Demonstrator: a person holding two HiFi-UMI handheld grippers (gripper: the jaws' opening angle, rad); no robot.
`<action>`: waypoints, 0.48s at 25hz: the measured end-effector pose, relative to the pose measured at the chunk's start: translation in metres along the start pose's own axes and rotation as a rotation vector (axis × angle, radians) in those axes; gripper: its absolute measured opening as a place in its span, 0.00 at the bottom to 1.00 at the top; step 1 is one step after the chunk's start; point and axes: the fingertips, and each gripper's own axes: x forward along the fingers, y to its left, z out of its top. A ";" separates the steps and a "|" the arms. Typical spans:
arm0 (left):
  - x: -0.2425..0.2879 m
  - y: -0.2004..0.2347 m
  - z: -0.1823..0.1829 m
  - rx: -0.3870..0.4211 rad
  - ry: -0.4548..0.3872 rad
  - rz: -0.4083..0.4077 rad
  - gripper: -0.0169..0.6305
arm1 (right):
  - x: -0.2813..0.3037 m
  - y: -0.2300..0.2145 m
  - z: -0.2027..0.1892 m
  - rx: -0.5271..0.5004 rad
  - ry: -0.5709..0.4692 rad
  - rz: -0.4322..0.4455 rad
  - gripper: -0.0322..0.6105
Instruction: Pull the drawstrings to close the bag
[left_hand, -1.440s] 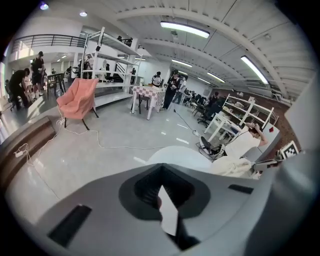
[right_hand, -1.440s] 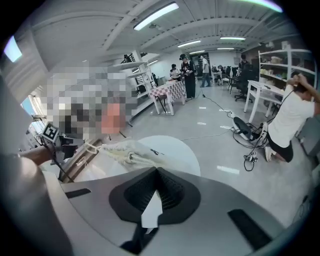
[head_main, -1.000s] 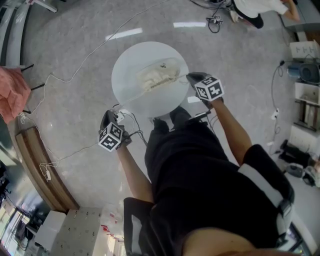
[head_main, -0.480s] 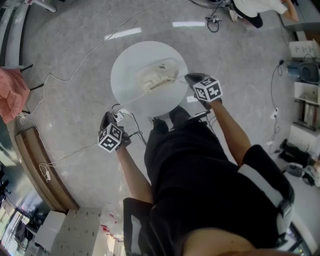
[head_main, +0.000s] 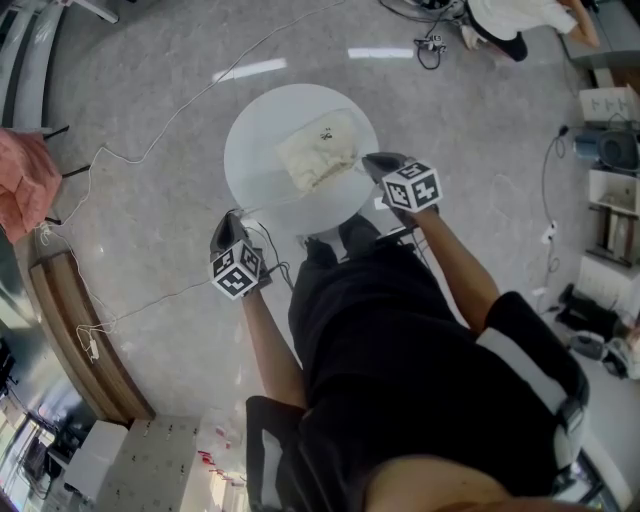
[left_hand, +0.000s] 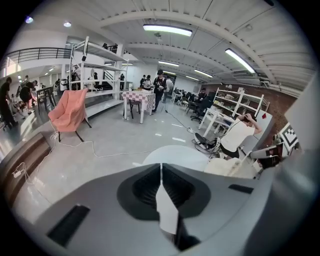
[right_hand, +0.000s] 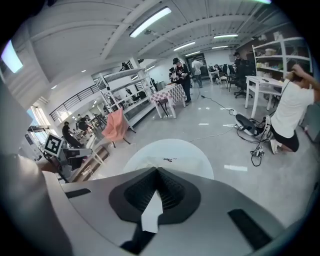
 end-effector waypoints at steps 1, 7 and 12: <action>0.001 -0.005 0.001 0.004 0.002 -0.007 0.03 | -0.002 0.002 0.004 0.004 -0.014 0.005 0.05; -0.003 -0.023 0.007 0.004 0.005 -0.058 0.07 | -0.013 0.024 0.032 0.012 -0.104 0.021 0.05; -0.020 -0.034 0.033 0.013 -0.070 -0.074 0.07 | -0.023 0.048 0.060 -0.010 -0.171 0.050 0.05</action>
